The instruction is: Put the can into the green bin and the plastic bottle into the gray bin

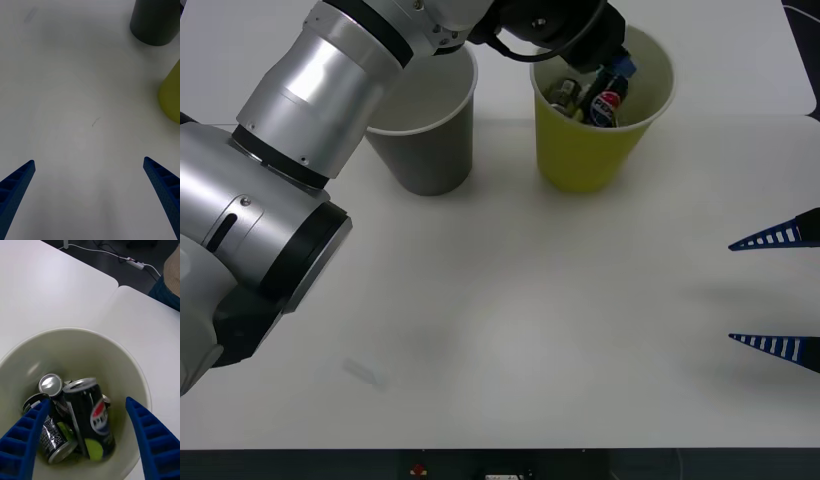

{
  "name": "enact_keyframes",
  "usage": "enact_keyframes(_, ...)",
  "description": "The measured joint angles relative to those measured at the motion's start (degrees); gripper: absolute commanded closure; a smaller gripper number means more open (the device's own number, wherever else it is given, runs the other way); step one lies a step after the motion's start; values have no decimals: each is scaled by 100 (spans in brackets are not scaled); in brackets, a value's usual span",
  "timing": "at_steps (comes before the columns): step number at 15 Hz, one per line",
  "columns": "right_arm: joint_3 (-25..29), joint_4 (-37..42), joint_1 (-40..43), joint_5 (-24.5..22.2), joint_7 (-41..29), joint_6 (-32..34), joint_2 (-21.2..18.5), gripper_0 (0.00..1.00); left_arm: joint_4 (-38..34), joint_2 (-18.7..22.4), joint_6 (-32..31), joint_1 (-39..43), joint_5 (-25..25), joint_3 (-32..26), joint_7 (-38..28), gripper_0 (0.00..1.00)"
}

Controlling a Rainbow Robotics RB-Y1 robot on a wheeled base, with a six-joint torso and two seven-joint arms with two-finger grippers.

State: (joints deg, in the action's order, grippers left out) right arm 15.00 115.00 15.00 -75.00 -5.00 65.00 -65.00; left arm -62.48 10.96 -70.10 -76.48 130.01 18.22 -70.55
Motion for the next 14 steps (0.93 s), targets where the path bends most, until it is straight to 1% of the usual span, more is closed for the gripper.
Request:
enact_keyframes(1,0,0,0,0,0,0,0,0,-1,12,-12,3,-24,-49,61,0)
enact_keyframes(2,0,0,0,0,0,0,0,0,-16,17,-88,33,-56,-216,262,0)
enact_keyframes(4,0,0,0,0,0,0,0,0,-167,40,-478,137,-117,-652,713,0)
enact_keyframes(5,0,0,0,0,0,0,0,0,-380,82,-685,241,-209,-814,851,0)
enact_keyframes(7,0,0,0,0,0,0,0,0,-874,184,-886,521,-446,-1003,1237,0)
enact_keyframes(9,0,0,0,0,0,0,0,0,-1202,286,-1149,801,-831,-1275,1774,0)
enact_keyframes(12,0,0,0,0,0,0,0,0,-1764,390,-1676,1252,-1130,-1745,2630,0)
enact_keyframes(14,0,0,0,0,0,0,0,0,-2244,489,-1847,1665,-1331,-1917,3093,0)
